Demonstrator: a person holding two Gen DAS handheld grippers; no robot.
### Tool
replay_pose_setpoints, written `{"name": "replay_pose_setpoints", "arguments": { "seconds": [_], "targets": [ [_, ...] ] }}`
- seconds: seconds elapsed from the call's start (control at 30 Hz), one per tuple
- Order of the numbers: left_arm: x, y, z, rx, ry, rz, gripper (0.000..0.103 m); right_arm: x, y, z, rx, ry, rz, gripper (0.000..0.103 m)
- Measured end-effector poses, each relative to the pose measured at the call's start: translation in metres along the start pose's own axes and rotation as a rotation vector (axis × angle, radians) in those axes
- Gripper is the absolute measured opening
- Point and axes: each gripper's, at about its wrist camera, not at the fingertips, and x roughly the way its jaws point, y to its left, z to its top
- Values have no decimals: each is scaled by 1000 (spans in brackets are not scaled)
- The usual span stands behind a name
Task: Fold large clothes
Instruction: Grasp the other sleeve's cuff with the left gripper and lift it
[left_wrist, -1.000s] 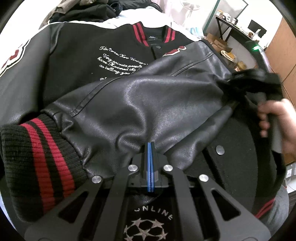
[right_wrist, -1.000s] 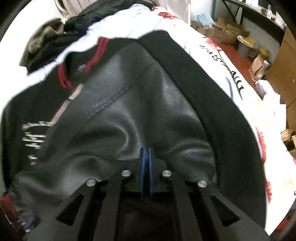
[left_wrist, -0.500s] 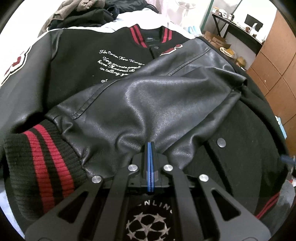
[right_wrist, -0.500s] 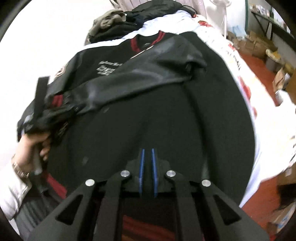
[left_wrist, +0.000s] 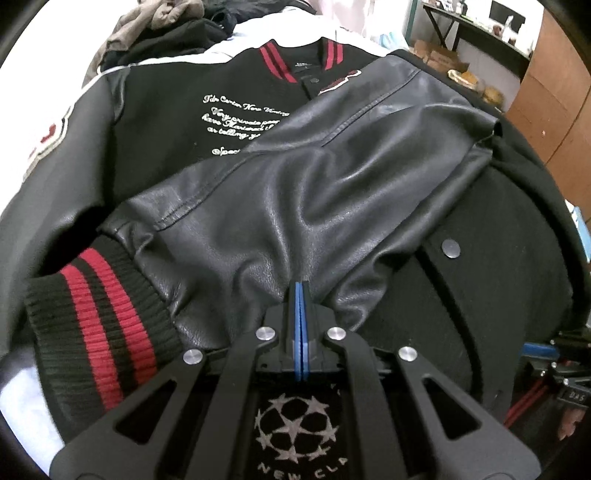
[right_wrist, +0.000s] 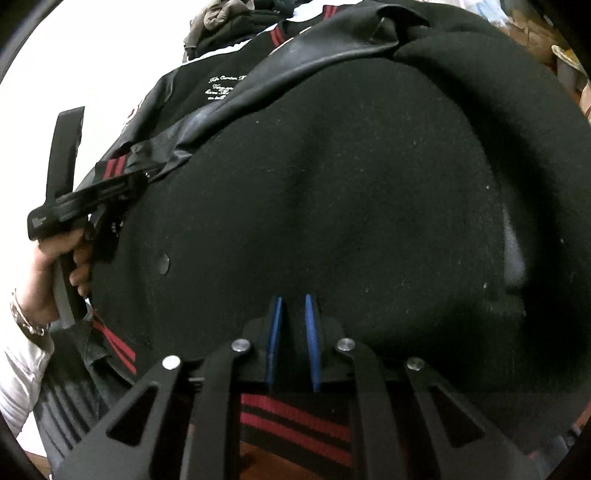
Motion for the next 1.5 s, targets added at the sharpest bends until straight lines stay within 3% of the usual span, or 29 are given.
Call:
{"name": "replay_pose_setpoints", "arguments": {
  "seconds": [0.13,0.27,0.33,0.4,0.53,0.63,0.7,0.93,1.07,1.23,1.37,1.5],
  "targets": [
    [-30,6,3,-7,18,3,3,-2,3,-2,-22,-12,-4,13],
    [-94,44,0,-83,-16,-10,4,-3,2,-5,-19,-18,2,14],
    [-133,69,-6,-85,-51,18,11,-2,2,-5,-16,-22,4,14],
    [-161,95,-13,-99,-64,52,31,-2,1,-5,-5,-19,9,14],
    [-199,162,-39,-132,-48,132,35,-4,-1,-6,6,-22,18,15],
    [-210,202,-60,-133,-32,180,45,-5,-2,-6,-9,-20,24,15],
    [-211,234,-80,-155,-33,165,53,-5,-4,-7,-14,-22,38,14],
    [-182,313,-120,-261,-59,129,59,-9,-3,-12,-48,-45,50,14],
    [-167,328,-123,-260,-80,104,63,-6,-5,-10,-28,-39,61,14],
    [-132,339,-124,-272,-21,22,67,-5,-6,-9,-16,-38,56,14],
    [-114,353,-130,-332,0,-14,90,-6,-7,-11,-24,-41,58,14],
    [-107,364,-137,-378,-5,-82,94,-6,-6,-12,-27,-43,57,14]
  ]
}}
